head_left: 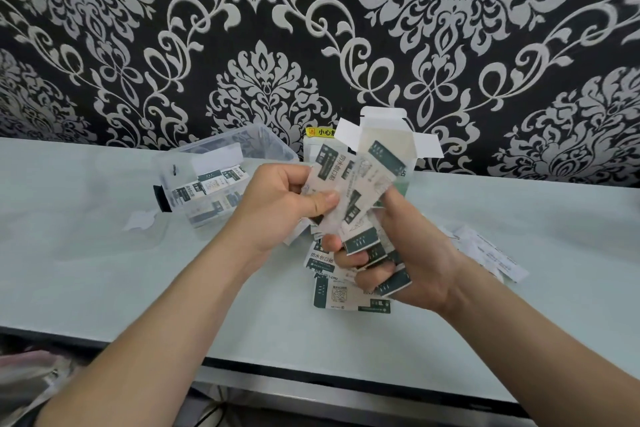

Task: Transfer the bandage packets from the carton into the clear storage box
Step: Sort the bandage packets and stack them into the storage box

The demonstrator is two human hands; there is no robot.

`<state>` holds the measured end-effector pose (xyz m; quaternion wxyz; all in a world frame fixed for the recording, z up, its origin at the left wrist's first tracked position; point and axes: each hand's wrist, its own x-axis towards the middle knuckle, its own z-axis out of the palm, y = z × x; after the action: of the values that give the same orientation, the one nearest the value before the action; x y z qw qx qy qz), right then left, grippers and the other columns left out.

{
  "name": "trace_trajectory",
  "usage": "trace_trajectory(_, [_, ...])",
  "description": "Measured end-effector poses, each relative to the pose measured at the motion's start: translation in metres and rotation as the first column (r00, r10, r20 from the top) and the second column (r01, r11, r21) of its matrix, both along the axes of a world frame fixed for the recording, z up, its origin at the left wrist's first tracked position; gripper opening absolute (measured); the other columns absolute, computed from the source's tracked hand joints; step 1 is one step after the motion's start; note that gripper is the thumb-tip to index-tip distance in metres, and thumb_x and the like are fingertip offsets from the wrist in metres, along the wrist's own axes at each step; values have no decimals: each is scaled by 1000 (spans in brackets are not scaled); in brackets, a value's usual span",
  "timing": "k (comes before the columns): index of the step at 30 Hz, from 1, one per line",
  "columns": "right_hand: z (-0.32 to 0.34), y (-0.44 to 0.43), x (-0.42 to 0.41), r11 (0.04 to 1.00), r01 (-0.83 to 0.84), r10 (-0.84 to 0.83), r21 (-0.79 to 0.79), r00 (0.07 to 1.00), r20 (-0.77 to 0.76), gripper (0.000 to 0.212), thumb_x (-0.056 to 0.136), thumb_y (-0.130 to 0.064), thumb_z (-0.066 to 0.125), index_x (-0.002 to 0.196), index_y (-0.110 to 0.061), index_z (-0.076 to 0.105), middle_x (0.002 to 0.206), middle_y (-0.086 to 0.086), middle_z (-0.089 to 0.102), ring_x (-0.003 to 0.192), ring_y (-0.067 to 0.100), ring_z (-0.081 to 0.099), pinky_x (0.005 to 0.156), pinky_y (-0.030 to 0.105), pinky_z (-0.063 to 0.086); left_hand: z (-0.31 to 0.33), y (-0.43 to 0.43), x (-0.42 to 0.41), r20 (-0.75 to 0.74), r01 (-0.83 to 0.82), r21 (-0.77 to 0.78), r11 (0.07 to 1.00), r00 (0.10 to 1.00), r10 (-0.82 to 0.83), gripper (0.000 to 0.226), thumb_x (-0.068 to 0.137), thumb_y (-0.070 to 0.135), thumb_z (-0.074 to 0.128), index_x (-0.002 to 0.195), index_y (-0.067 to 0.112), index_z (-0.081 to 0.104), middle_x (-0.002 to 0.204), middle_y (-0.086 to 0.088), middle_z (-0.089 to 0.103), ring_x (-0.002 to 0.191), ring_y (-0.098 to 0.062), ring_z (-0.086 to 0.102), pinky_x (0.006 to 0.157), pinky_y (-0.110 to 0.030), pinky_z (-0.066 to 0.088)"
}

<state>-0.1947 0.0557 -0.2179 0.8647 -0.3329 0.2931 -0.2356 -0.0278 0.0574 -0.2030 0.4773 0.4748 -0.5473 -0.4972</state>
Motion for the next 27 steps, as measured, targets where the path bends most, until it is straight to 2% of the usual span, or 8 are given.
trace_trajectory(2, [0,-1,0,999,19,-20,-48,1000,-22,46,89,-63,44,110,-23,53,74,4,48,57,7,27,40,15,10,-2,0,0,-4,-26,86,996,1000,26,17,83,-4,65,97,-1,73,86,-16,75,55,-17,66,59,-30,50])
trace_trajectory(5, [-3,0,1,994,61,-72,-95,990,-120,27,97,-46,43,110,-24,52,68,3,47,54,7,25,41,17,9,-5,2,-9,31,-35,134,990,999,31,16,82,-2,66,95,3,75,85,-13,76,56,-15,66,65,-30,51])
trace_trajectory(11, [-1,-1,-2,963,134,-183,-235,962,-201,20,98,-22,46,109,-9,58,68,10,55,53,16,44,37,18,18,-5,6,-16,-42,-84,175,981,995,92,15,84,-1,64,96,0,74,82,-17,74,49,-20,62,67,-35,51])
trace_trajectory(16, [1,2,1,895,317,-406,-315,872,-274,17,101,-21,46,108,-7,53,75,12,69,58,22,62,39,23,33,-2,2,-10,-212,-280,193,940,924,319,14,84,2,64,94,5,73,88,-8,76,76,-20,71,70,-33,54])
trace_trajectory(19, [5,5,2,848,417,-505,-327,823,-261,17,100,-25,47,97,-11,57,69,7,69,49,16,59,41,24,33,-3,7,-18,-207,-183,281,942,947,246,17,85,2,63,99,3,72,90,-8,76,83,-22,72,69,-31,56])
trace_trajectory(21, [7,7,3,833,406,-517,-376,814,-265,32,98,-42,47,96,-15,66,65,1,66,45,10,55,45,24,34,-8,12,-28,-176,-142,300,943,964,201,15,85,2,64,96,5,74,88,-10,76,79,-24,73,67,-31,57])
trace_trajectory(24, [6,7,3,819,390,-526,-420,802,-282,47,91,-60,46,97,-20,70,77,4,74,62,22,69,63,37,51,-11,16,-39,-191,-145,308,940,959,211,13,86,2,65,93,6,75,85,-11,76,72,-23,73,60,-29,58])
trace_trajectory(27, [6,6,4,815,429,-548,-390,788,-280,34,96,-46,50,104,-19,69,94,7,76,85,29,73,78,45,57,-13,16,-41,-158,-134,313,940,969,190,14,86,2,65,95,7,75,88,-12,76,79,-30,73,70,-37,60])
